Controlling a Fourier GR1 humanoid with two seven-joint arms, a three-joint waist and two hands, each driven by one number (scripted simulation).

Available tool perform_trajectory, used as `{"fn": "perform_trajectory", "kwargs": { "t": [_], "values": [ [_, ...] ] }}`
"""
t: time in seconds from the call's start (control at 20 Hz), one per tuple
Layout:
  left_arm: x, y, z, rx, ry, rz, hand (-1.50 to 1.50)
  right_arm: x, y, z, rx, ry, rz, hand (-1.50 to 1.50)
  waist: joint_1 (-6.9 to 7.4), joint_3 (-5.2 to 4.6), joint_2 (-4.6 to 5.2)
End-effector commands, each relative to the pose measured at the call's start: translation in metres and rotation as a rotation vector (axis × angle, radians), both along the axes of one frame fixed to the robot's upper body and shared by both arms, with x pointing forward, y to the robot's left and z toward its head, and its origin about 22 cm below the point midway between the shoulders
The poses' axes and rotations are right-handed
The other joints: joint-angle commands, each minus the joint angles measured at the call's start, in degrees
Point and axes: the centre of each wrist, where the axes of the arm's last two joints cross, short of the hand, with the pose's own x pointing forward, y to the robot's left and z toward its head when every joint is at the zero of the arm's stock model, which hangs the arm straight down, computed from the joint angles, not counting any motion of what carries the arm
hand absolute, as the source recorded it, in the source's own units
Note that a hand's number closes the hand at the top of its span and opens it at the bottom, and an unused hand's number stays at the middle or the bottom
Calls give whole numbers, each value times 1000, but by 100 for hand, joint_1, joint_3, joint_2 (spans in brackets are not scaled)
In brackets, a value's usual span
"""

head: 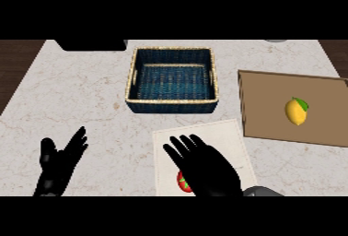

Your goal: Pick the tomato from the placemat and place it in the basket

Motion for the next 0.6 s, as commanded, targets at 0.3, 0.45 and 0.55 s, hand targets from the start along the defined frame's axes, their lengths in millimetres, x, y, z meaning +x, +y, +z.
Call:
{"fn": "perform_trajectory", "kwargs": {
  "t": [0.3,0.45,0.55],
  "values": [
    [-3,4,-10,2,74,9,0,12,11,-45,12,-8,11,-150,16,-38,34],
    [-8,12,-8,-3,62,10,0,19,10,-43,-7,-3,5,-150,17,-39,30],
    [5,-10,-2,-18,70,10,0,5,25,-64,-74,5,-5,-150,13,-37,32]
  ]
}}
